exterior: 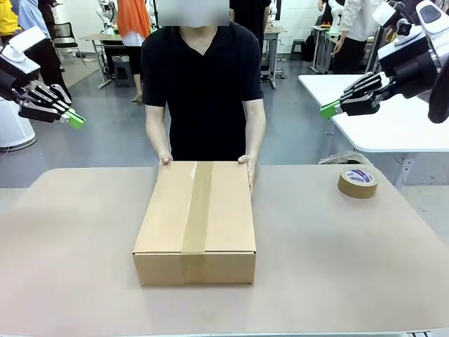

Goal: Wrap the clocks to prevent damage.
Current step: After the human seals the box with tape, release both hands from the side flaps of the Package Box.

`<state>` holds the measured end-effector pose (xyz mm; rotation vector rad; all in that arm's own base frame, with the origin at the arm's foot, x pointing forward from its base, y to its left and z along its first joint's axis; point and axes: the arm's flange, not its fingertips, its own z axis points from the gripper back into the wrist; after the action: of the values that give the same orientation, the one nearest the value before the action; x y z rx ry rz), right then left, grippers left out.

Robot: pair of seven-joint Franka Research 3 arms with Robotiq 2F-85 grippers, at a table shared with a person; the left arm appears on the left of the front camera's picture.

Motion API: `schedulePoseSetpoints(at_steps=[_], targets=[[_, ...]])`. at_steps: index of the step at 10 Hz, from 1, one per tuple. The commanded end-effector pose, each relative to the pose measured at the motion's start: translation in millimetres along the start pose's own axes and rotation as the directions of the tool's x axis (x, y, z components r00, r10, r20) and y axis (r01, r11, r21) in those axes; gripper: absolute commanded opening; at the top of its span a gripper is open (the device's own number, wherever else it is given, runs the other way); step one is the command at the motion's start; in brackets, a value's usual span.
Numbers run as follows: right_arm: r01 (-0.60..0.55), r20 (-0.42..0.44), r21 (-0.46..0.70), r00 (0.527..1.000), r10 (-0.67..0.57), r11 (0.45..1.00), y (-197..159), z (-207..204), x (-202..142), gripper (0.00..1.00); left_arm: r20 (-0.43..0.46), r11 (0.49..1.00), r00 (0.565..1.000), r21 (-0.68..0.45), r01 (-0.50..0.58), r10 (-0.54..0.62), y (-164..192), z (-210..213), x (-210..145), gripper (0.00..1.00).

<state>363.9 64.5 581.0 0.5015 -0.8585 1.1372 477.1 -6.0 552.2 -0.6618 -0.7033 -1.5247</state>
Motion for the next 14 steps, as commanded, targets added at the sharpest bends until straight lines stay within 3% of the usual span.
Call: schedulePoseSetpoints(at_steps=[1, 8, 9, 10, 11, 12, 13, 14], targets=[[0.007, -0.009, -0.005, 1.0, -0.007, 1.0, 0.2, -1.7, 0.2, 0.01, -0.004, 1.0, 1.0, 0.002, 0.003, -0.003, 0.9, 0.7, 1.9, 0.0], [0.0, 0.0, 0.0, 1.0, 0.0, 1.0, 0.0, 0.0, 0.0, 0.01, -0.004, 1.0, 1.0, 0.002, 0.003, -0.003, 0.9, 0.7, 1.9, 0.0], [-0.067, -0.029, -0.071, 0.997, 0.065, 0.995, 11.5, 5.9, 3.1, 0.01, 0.0, 1.0, 1.0, 0.0, 0.0, 0.0, 0.1, 0.1, 0.1, 0.0], [-0.05, -0.047, -0.065, 0.998, 0.047, 0.997, 14.5, 6.2, 4.5, 0.58, 0.015, 1.0, 1.0, -0.012, -0.008, 0.008, 4.1, 6.5, 1.8, 0.6], [-0.057, -0.046, -0.053, 0.997, 0.055, 0.997, 17.5, 7.3, 2.1, 0.59, 0.019, 1.0, 1.0, -0.003, -0.006, 0.006, -4.7, 6.3, 1.2, 0.6], [-0.06, -0.043, -0.041, 0.997, 0.059, 0.997, 17.4, 6.9, 3.2, 1.0, 0.023, 1.0, 1.0, -0.012, -0.007, 0.008, -2.6, 9.5, 1.3, 1.0], [-0.06, -0.033, -0.03, 0.998, 0.059, 0.998, 15.6, 6.8, 4.8, 0.6, 0.02, 1.0, 1.0, -0.026, -0.013, 0.013, 2.5, 11.0, 3.7, 0.62], [-0.054, -0.038, 0.002, 0.998, 0.054, 0.999, 15.7, 5.5, 1.2, 1.0, 0.026, 1.0, 0.999, -0.021, -0.023, 0.023, -3.3, 7.3, 1.9, 1.0]])
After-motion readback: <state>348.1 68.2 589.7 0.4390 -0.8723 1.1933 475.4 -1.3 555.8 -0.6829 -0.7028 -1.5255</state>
